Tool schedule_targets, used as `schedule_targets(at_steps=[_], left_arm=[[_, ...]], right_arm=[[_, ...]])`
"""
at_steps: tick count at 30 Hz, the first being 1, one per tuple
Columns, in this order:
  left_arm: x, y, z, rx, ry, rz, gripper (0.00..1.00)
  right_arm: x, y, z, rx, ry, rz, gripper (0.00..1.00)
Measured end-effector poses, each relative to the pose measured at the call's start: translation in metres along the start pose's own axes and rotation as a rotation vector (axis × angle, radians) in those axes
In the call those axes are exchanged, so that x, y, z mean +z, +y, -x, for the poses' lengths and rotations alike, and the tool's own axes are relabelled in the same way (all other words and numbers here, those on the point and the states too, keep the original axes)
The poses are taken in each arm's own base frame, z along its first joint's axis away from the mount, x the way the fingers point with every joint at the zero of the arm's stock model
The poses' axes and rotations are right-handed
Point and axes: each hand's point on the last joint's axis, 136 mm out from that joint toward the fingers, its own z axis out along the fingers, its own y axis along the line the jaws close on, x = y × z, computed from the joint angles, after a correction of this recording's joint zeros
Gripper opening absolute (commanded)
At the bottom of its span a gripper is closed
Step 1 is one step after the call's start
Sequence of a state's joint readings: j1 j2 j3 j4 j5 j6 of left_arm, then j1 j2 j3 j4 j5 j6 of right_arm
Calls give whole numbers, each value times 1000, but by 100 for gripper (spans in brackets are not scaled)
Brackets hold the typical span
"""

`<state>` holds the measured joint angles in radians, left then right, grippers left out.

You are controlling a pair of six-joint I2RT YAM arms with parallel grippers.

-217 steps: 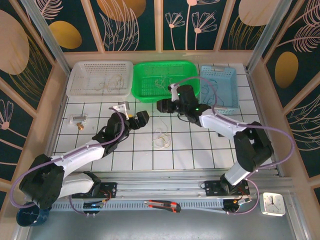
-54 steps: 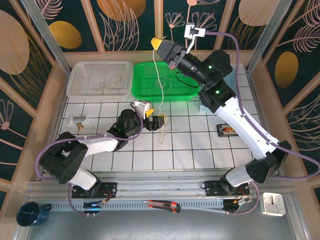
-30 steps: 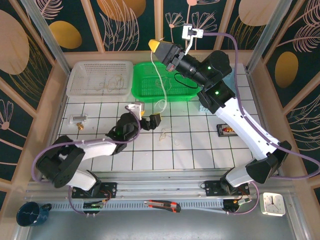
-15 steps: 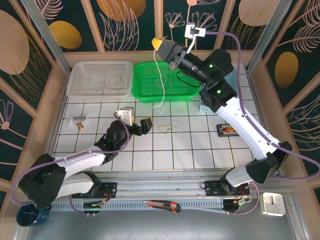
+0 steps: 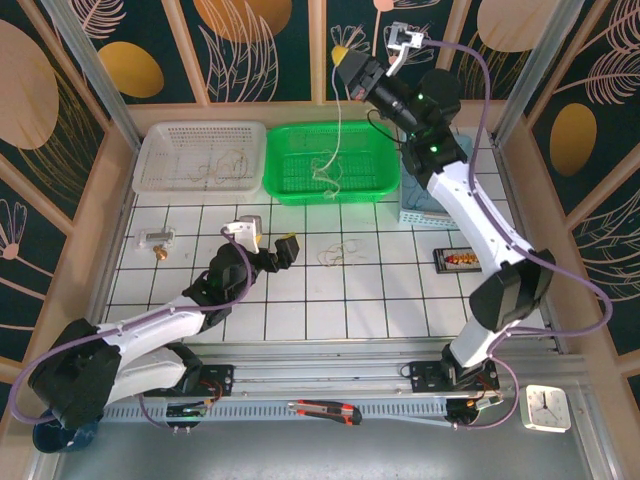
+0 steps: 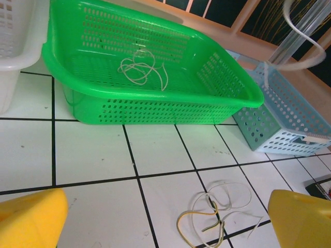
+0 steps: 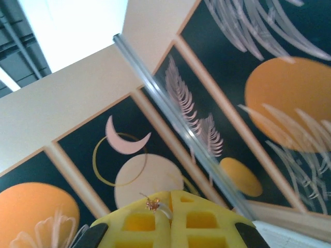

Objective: Untangle the cables

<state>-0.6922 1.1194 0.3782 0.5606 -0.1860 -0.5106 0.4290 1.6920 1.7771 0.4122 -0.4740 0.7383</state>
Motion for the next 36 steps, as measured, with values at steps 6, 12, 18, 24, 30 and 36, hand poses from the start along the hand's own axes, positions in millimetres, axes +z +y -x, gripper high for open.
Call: schedule_targets(at_steps=[6, 12, 18, 24, 30, 36], left_arm=[[-5, -2, 7, -23, -18, -7, 99], [-9, -5, 13, -56, -36, -18, 99], [-10, -7, 16, -77, -44, -25, 99], [-8, -10, 14, -86, -28, -39, 99], [-1, -12, 10, -89, -4, -40, 99], [6, -15, 8, -89, 14, -47, 99]], right_arm=[[17, -68, 8, -12, -13, -67, 0], [27, -160, -39, 6, 77, -194, 0], [14, -257, -122, 22, 253, -387, 2], [-3, -310, -168, 15, 408, -541, 59], [-8, -301, -155, -49, 424, -575, 61], [-22, -256, -131, -85, 400, -565, 61]])
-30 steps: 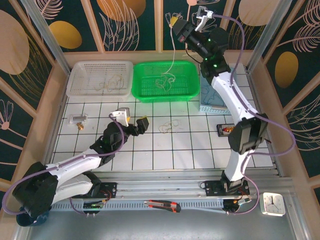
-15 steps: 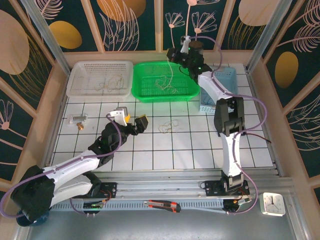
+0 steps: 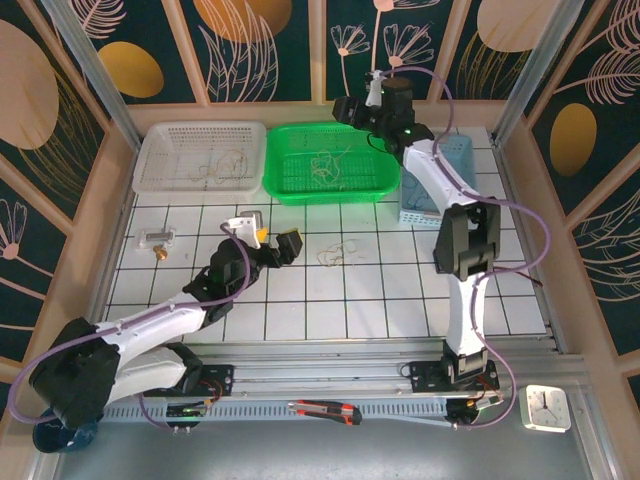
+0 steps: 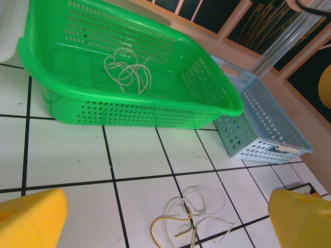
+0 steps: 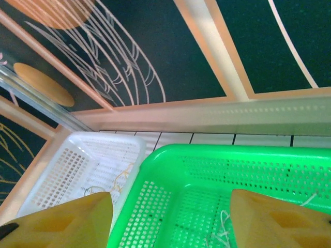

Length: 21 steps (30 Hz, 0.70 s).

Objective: Untangle the cables

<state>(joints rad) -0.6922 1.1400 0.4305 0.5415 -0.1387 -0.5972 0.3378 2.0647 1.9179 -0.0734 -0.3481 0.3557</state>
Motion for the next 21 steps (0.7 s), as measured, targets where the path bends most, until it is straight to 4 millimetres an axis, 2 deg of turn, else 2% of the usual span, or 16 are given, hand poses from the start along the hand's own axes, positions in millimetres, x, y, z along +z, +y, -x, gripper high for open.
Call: schedule_targets(at_steps=[4, 8, 13, 21], left_arm=[[6, -3, 0, 1, 10, -4, 99], [10, -5, -2, 2, 26, -11, 99], [13, -5, -6, 3, 39, -9, 99], [21, -4, -6, -2, 64, -13, 99]], right_arm=[[-32, 25, -5, -16, -21, 24, 61], [-61, 50, -30, -27, -14, 57, 61], [-89, 60, -85, -20, 36, 59, 61], [-123, 45, -184, -12, 159, -20, 62]])
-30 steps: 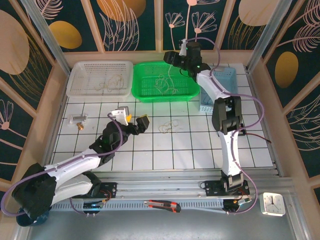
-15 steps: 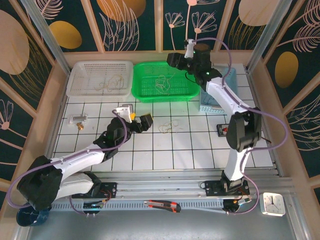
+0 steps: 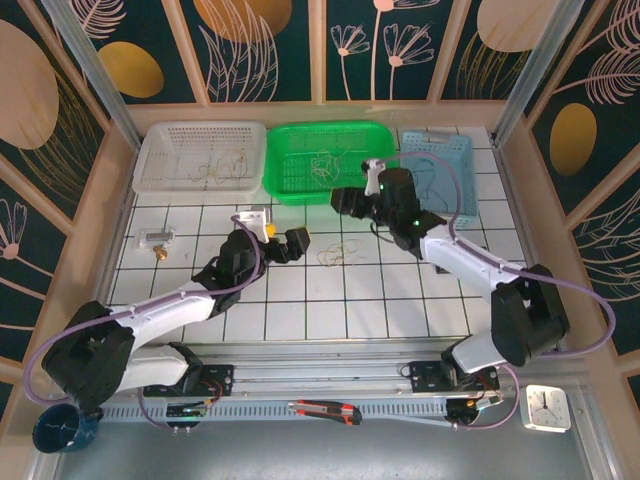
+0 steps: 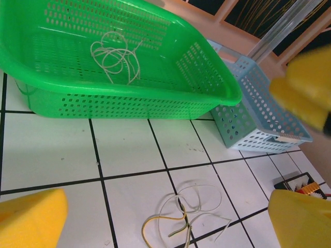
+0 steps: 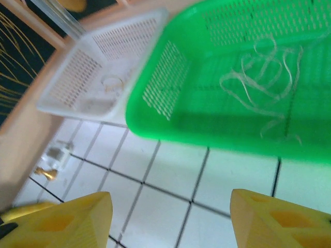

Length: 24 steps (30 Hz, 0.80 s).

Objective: Untangle the cables

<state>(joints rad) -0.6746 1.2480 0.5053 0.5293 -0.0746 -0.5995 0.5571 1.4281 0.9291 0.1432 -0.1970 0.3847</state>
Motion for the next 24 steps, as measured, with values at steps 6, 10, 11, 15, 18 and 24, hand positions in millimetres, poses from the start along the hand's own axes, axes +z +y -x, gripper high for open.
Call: schedule_targets(at_steps=[6, 10, 11, 15, 18, 24], left_arm=[[4, 9, 11, -50, 5, 2, 99], [8, 14, 9, -66, 30, 7, 99], [8, 14, 7, -67, 39, 6, 99], [10, 14, -1, -74, 77, 1, 99], [11, 14, -6, -76, 95, -2, 99], [11, 11, -8, -76, 108, -17, 99]], right_arm=[[-5, -23, -66, 13, 101, -85, 65], [-7, -46, -103, 35, 166, -150, 65], [-7, -50, -110, 37, 178, -166, 65], [-2, -65, -122, 37, 198, -224, 66], [4, -76, -128, 39, 212, -257, 66], [22, -99, -135, 52, 236, -311, 54]])
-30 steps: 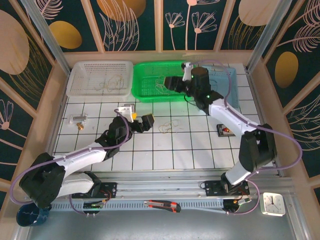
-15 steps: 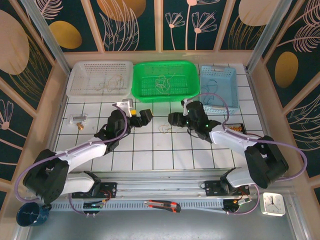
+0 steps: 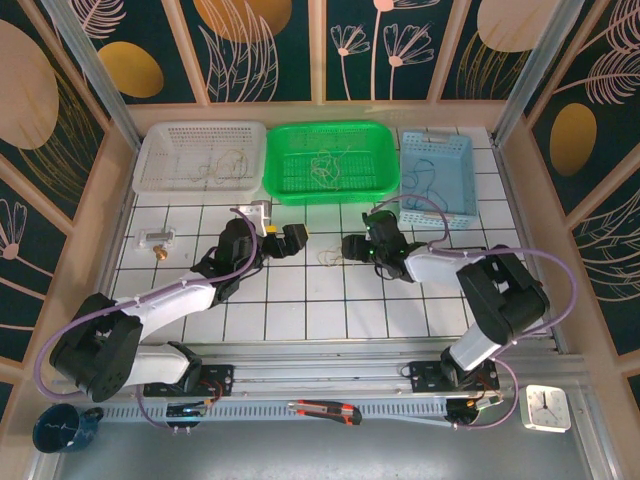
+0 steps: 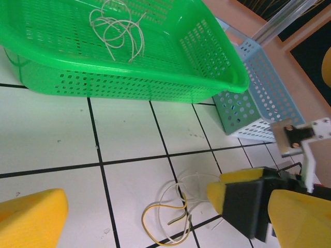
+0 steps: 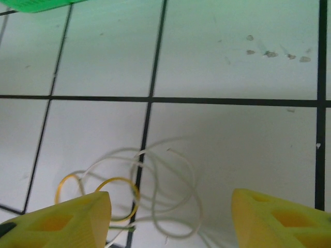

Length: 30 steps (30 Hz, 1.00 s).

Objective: Untangle the cables

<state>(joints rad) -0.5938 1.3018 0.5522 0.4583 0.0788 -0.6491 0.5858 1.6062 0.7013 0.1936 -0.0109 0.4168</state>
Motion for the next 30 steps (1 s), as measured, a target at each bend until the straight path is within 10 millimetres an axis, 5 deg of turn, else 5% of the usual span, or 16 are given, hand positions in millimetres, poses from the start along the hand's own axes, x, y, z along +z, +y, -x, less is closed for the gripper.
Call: schedule_targets(at_steps=[5, 9, 12, 20, 30], left_arm=[[1, -3, -1, 1, 11, -15, 99], [5, -2, -6, 6, 34, -18, 99], [7, -1, -12, 8, 56, -23, 99], [16, -6, -25, 6, 105, -75, 99], [16, -30, -11, 10, 57, -196, 94]], right_arm=[[11, -5, 3, 5, 11, 14, 0], [7, 1, 15, 15, -5, 68, 0], [-13, 14, 34, 19, -54, 130, 0], [-109, 73, 103, 8, -285, 367, 0], [-130, 95, 113, 37, -295, 451, 0]])
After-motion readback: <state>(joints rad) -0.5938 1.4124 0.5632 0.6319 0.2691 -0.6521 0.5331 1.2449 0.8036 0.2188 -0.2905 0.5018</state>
